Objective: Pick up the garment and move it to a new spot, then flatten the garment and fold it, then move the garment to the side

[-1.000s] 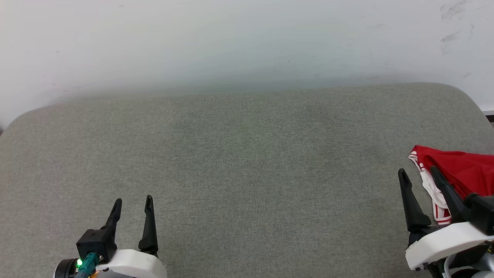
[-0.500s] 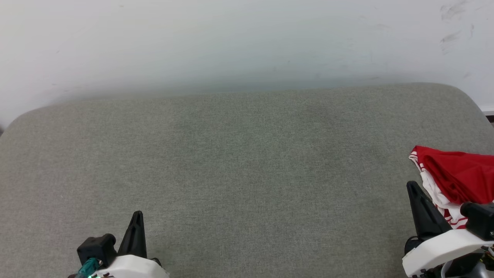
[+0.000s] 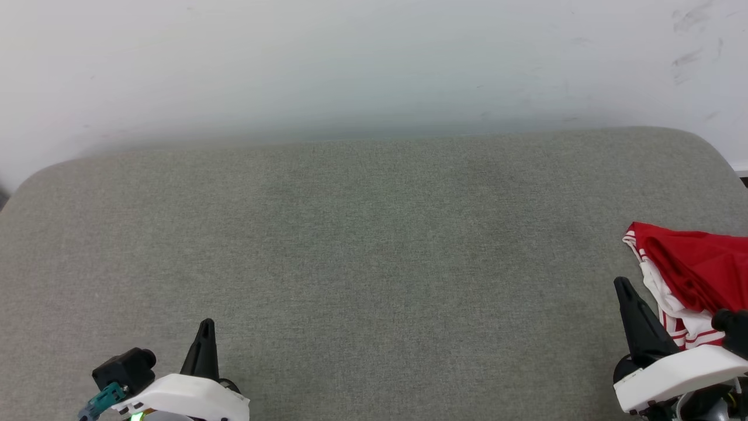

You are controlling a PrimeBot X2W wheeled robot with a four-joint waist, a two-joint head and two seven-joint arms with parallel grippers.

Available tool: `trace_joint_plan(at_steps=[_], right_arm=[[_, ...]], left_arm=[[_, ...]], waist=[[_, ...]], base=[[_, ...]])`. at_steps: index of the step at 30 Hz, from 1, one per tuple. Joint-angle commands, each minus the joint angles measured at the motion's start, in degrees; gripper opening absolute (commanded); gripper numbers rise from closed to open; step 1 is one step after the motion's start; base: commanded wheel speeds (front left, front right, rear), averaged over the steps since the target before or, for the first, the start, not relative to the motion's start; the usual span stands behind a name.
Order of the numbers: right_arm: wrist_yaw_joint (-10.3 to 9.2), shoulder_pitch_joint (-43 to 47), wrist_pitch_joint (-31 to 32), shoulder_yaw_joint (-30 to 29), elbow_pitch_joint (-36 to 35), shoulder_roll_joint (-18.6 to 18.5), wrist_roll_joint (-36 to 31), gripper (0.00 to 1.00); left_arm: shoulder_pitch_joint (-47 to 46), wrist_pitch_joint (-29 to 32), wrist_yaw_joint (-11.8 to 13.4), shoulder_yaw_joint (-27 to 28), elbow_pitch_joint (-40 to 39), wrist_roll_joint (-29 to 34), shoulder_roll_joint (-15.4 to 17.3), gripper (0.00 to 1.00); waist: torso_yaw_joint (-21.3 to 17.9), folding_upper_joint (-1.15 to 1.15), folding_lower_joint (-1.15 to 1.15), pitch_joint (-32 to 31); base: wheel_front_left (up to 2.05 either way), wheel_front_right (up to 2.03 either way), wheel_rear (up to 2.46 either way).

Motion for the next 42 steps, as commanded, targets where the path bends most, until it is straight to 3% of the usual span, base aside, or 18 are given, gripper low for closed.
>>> trace_joint_plan(at_steps=[1,42], right_arm=[[-0.01,-2.0,-0.1,-0.3,-0.2,0.1,2.3,0.0],[-0.01,-5.3,0.7,-1.6,7.3,1.1,32.6,0.0]], left_arm=[[-1.8,0.4,-0.5,1.0,-0.6,-1.8,0.1,0.0],[-4.4,8.3,-7.6,8.9,0.9,-27.0,-4.7,0.0]], waist=[[0.0,0.0,0.0,0.0],[1.3,0.0,0.0,0.0]], base=[[0.0,0.0,0.0],[0.0,0.0,0.0]])
